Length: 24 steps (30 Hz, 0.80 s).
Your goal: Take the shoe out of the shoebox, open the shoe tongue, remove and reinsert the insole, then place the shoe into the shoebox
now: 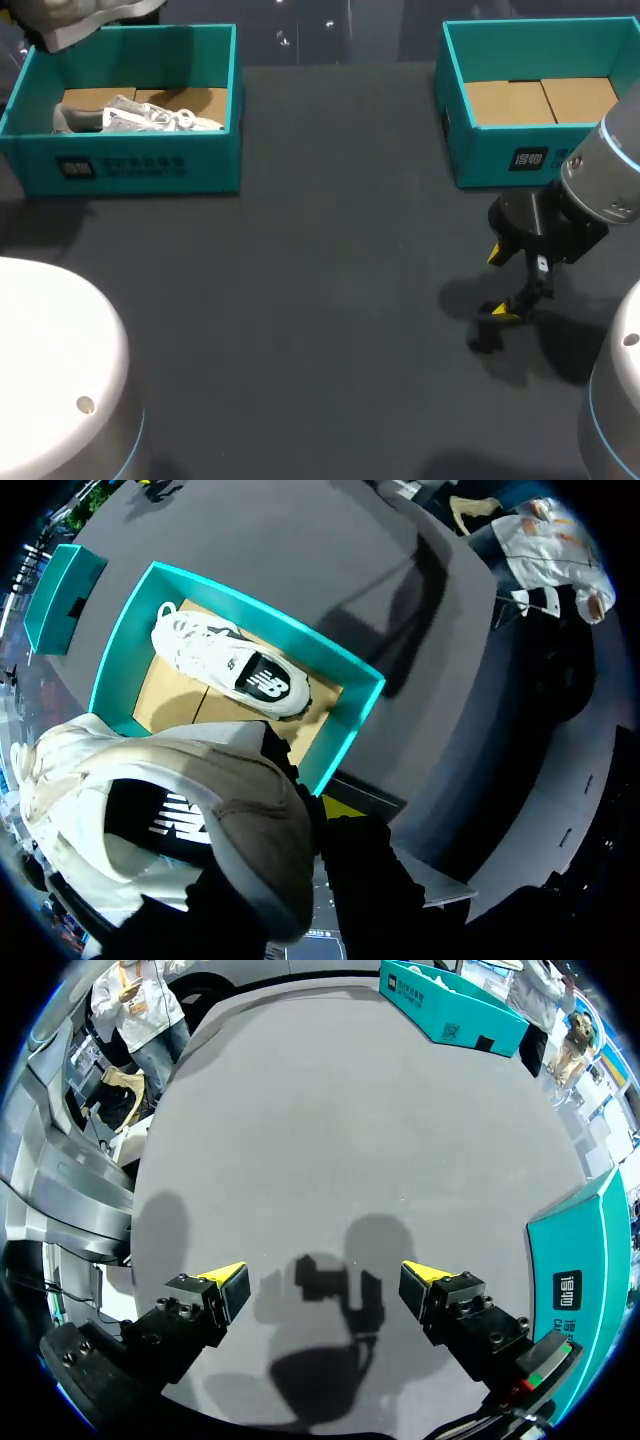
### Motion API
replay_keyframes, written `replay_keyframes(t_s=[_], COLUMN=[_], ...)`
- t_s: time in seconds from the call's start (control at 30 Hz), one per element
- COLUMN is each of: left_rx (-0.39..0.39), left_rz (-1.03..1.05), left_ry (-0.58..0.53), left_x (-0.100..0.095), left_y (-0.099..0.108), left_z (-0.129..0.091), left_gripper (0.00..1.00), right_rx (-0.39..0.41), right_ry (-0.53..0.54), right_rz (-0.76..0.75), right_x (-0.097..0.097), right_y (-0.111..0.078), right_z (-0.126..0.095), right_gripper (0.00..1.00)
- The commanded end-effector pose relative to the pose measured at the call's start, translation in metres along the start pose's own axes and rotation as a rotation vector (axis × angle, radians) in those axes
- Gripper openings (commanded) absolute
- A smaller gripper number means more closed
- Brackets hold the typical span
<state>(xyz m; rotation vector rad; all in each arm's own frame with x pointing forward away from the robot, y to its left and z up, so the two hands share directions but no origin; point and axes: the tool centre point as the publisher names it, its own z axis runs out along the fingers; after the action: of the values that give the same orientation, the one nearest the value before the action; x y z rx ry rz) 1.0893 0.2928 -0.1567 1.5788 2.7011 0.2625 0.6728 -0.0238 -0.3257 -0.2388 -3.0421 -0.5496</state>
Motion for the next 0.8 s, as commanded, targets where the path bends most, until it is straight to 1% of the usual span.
replay_keyframes(t_s=[0.03,0.3,0.33,0.37,0.4,0.43,0.5,0.53,0.57,0.6,0.67,0.7,0.73,0.8], left_rx=[-0.064,-0.064,-0.066,-0.038,-0.030,-0.036,0.001,-0.021,-0.026,-0.014,-0.019,-0.003,-0.013,-0.003], left_rz=[0.294,0.294,0.319,0.344,0.371,0.366,0.408,0.392,0.417,0.434,0.458,0.463,0.479,0.517], left_ry=[0.027,0.027,0.019,0.008,0.006,0.019,0.004,0.033,0.031,0.025,0.043,0.042,0.056,0.061], left_x=[0.000,0.000,-0.002,-0.003,-0.005,-0.007,-0.012,-0.014,-0.015,-0.016,-0.020,-0.021,-0.022,-0.024], left_y=[0.008,0.008,0.009,0.012,0.014,0.017,0.024,0.027,0.029,0.031,0.035,0.037,0.038,0.042], left_z=[0.000,0.000,0.002,0.005,0.007,0.011,0.018,0.022,0.026,0.028,0.037,0.040,0.043,0.050], left_gripper=[0.00,0.00,0.00,0.00,0.00,0.00,0.00,0.00,0.00,0.00,0.00,0.00,0.00,0.00], right_rx=[0.001,0.001,0.001,0.001,0.001,0.001,0.001,0.001,0.001,0.001,0.001,0.001,0.001,0.001], right_ry=[-0.003,-0.003,-0.003,-0.003,-0.003,-0.003,-0.003,-0.003,-0.003,-0.003,-0.003,-0.003,-0.003,-0.003], right_rz=[0.000,0.000,0.000,0.000,0.000,0.000,0.000,0.000,0.000,0.000,0.000,0.000,0.000,0.000], right_x=[0.001,0.001,0.001,0.001,0.001,0.001,0.001,0.001,0.001,0.001,0.001,0.001,0.001,0.001], right_y=[0.000,0.000,0.000,0.000,0.000,0.000,0.000,0.000,0.000,0.000,0.000,0.000,0.000,0.000], right_z=[0.000,0.000,0.000,0.000,0.000,0.000,0.000,0.000,0.000,0.000,0.000,0.000,0.000,0.000], right_gripper=[1.00,1.00,1.00,1.00,1.00,1.00,1.00,1.00,1.00,1.00,1.00,1.00,1.00,1.00])
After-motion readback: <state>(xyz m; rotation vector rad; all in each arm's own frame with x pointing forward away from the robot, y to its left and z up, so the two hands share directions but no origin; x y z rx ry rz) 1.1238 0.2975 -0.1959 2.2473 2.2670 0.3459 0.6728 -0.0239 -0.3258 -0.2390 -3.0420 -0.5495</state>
